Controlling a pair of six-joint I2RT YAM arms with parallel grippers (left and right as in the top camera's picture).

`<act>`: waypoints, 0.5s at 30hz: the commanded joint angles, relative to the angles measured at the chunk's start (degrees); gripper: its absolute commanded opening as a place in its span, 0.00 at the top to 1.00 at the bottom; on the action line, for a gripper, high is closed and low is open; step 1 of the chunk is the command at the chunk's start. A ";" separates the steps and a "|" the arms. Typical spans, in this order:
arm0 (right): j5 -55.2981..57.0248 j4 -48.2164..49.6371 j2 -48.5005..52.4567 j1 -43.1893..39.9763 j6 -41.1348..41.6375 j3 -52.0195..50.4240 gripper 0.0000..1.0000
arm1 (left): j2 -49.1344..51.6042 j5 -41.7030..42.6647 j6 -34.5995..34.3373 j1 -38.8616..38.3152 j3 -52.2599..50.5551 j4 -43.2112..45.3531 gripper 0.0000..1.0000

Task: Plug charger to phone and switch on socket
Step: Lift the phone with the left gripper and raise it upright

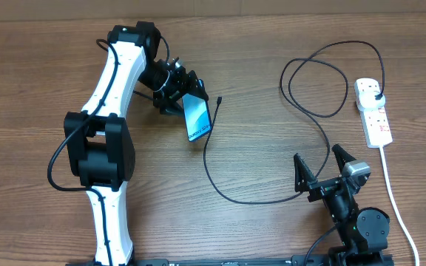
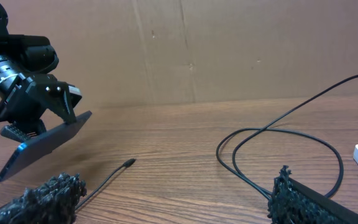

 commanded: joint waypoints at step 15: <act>0.09 0.22 -0.44 -0.02 0.13 -0.61 0.00 | -0.04 6.67 -6.97 0.26 1.62 -4.70 0.54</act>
